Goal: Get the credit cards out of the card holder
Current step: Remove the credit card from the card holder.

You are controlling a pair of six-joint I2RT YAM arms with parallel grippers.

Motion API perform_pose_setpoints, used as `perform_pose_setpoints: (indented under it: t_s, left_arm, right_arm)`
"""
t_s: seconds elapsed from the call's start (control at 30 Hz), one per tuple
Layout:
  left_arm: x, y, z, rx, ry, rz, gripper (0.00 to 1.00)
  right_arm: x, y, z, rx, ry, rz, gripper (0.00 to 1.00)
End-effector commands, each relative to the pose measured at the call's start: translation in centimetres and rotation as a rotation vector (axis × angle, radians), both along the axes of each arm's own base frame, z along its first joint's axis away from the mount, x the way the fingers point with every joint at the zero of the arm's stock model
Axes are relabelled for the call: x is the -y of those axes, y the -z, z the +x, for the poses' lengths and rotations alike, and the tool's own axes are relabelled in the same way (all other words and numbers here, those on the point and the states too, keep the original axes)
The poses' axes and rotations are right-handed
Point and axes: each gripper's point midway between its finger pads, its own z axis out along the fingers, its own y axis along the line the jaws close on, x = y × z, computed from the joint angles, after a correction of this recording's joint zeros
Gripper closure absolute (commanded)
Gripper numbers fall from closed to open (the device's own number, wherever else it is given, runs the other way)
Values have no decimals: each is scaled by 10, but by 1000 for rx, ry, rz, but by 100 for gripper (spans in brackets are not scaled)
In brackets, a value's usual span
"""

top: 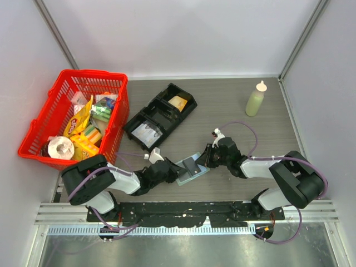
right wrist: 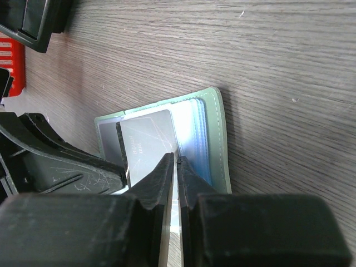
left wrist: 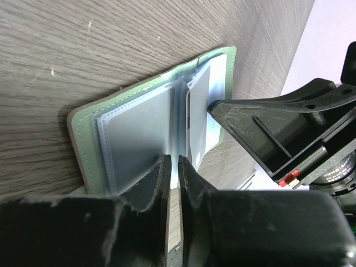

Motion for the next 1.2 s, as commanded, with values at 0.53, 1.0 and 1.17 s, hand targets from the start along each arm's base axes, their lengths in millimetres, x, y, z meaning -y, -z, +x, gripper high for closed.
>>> perform_pose_setpoints:
  t_s: [0.53,1.0,1.17]
  left_arm:
    - [16,-1,5,31,15,-19,87]
    - [10,-1,3,24,12,12,92]
    - [17,-1,4,28,31,23,92]
  right_arm:
    - [26,37,-22,-107,17,-118,87]
    - [25,36,-22,-107,16,-112,87]
    - [24,36,-21,-111,16,-108,87]
